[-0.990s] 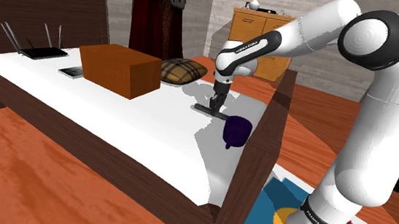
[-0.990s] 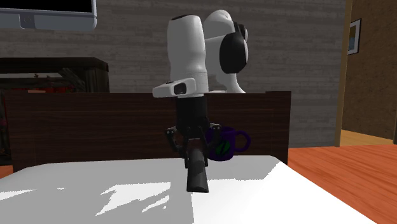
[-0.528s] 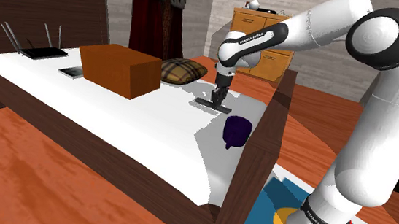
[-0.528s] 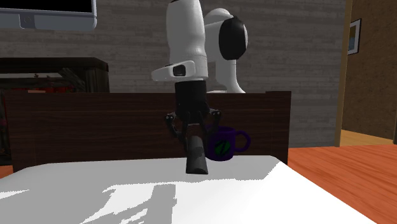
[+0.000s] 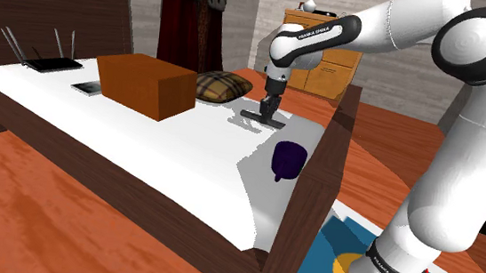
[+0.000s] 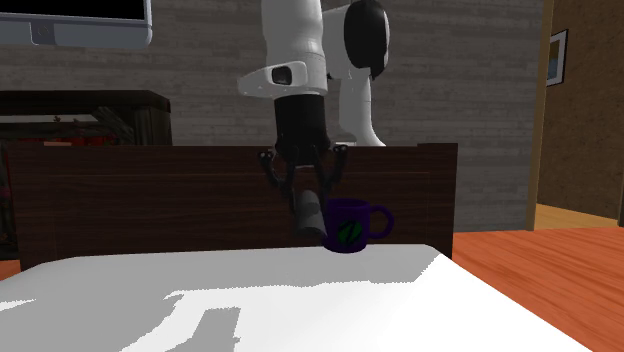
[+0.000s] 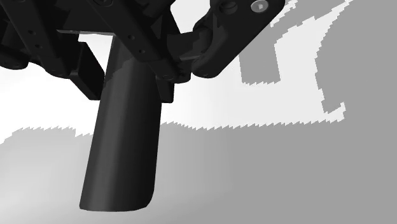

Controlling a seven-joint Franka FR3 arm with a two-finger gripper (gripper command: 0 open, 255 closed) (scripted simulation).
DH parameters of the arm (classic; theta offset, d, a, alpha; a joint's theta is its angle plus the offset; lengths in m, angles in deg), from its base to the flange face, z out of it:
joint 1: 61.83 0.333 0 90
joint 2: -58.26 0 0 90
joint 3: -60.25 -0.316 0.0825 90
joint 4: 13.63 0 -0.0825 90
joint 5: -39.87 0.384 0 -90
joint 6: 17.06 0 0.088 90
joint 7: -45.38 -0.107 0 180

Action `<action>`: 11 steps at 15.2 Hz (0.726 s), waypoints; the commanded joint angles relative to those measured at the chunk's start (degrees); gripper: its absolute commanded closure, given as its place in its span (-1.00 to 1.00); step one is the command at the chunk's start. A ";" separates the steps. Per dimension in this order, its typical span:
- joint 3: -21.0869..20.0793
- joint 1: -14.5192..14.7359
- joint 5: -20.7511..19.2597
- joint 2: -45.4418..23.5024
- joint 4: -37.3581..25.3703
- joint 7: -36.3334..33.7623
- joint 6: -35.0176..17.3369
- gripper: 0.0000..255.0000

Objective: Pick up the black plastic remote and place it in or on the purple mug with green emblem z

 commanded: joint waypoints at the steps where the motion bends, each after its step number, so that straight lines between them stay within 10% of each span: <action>1: 0.02 -0.01 -0.12 0.28 -1.14 -0.15 1.42 1.00; 11: -0.15 0.25 -0.96 4.05 -3.30 -1.32 7.23 1.00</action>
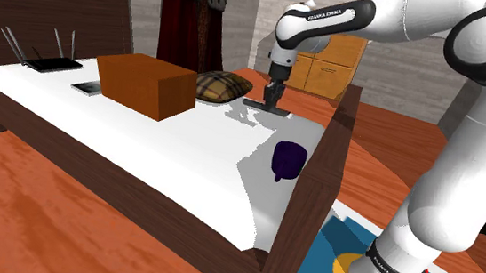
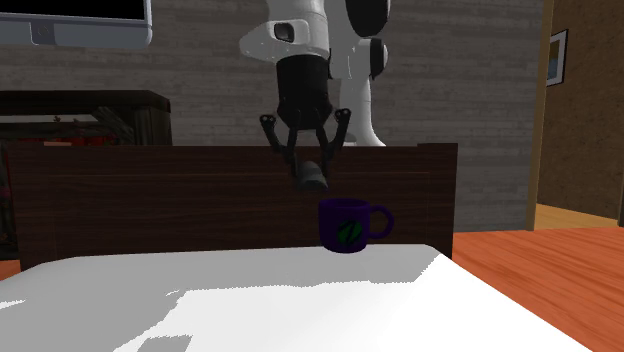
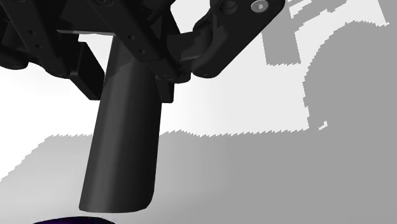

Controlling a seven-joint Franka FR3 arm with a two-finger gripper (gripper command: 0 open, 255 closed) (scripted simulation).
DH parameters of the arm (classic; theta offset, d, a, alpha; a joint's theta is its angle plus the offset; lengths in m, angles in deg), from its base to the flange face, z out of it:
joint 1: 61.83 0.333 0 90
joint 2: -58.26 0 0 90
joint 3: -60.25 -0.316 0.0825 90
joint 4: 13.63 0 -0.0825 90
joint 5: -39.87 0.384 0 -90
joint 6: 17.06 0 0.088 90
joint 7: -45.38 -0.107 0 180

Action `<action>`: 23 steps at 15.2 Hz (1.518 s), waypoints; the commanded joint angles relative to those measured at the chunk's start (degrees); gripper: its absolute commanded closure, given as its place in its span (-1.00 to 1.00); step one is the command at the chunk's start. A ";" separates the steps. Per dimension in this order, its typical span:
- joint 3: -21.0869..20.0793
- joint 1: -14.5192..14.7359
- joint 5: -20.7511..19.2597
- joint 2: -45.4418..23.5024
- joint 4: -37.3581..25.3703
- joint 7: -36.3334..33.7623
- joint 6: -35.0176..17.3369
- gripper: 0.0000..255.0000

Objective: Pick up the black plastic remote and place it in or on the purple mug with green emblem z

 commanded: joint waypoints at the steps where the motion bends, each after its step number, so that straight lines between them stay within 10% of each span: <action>1: -0.30 0.34 -0.55 3.45 3.96 -0.79 -0.62 1.00; 15: -5.42 1.79 -2.36 34.81 35.12 -8.67 -1.03 1.00; 23: -5.11 1.94 -2.32 33.14 40.17 -8.24 -7.74 1.00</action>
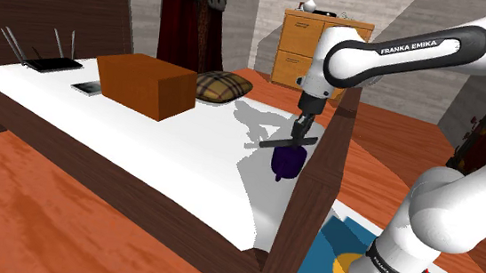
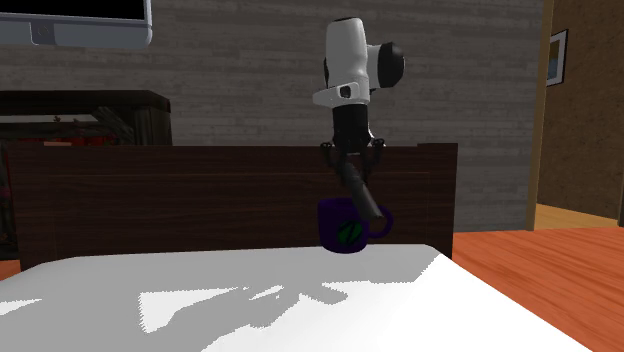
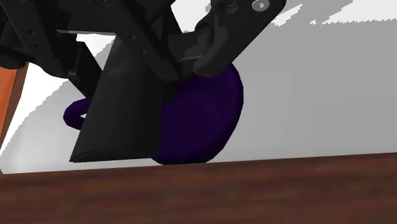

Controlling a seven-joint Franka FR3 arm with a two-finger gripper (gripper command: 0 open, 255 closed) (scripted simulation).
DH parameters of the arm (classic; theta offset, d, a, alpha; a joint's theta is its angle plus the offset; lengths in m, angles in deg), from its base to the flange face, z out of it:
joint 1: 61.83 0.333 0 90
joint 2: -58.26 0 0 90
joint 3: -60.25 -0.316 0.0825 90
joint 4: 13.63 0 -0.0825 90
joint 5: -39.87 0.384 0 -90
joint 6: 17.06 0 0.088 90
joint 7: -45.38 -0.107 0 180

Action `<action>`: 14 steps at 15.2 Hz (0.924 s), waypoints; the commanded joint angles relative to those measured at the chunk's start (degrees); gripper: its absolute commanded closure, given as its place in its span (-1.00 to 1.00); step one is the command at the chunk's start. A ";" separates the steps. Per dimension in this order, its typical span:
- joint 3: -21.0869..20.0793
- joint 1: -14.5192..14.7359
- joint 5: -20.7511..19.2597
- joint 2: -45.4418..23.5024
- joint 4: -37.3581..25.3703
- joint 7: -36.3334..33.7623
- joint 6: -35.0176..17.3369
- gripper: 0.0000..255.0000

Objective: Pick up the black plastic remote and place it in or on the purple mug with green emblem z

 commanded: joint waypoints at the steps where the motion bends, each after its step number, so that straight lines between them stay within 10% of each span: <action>1: -0.01 0.06 0.07 -0.62 1.85 0.01 -0.58 1.00; 11: -0.02 0.00 0.17 -1.38 3.20 0.21 -2.70 1.00; 12: 0.01 -0.02 0.15 -1.44 3.24 0.26 -2.79 -1.00; 14: 0.07 -0.04 0.13 -1.57 3.20 0.33 -2.87 -1.00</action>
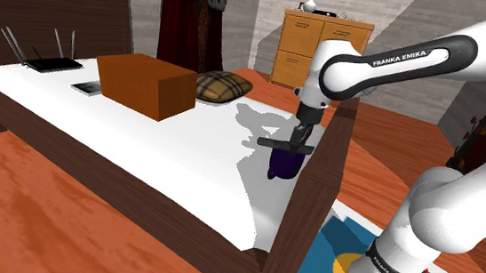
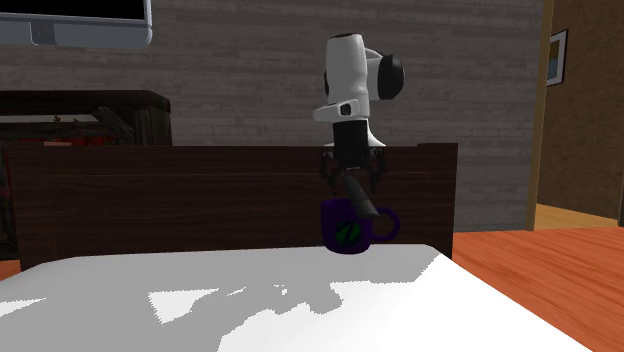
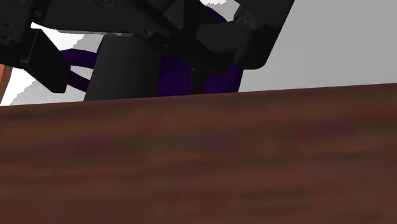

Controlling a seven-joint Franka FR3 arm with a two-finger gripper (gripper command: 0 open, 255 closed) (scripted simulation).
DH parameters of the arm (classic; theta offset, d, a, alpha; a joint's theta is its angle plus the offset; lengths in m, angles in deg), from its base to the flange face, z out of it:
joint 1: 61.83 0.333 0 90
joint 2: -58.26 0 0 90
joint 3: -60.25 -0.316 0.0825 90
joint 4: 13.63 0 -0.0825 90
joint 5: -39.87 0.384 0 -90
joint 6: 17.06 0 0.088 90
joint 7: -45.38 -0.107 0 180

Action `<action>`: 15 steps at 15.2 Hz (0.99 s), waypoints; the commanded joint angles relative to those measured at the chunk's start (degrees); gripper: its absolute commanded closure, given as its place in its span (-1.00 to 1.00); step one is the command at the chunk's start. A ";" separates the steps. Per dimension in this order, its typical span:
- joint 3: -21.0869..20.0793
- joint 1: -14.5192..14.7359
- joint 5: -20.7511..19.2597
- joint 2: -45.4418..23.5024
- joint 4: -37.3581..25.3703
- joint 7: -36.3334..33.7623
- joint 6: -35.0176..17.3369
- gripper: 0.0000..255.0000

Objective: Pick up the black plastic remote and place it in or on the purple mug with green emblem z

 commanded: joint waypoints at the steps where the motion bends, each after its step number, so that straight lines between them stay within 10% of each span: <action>1: 0.03 -0.02 -0.02 -0.05 0.05 0.02 -0.01 -1.00; 15: 0.02 -0.24 -0.34 2.30 -5.86 -0.28 8.24 -1.00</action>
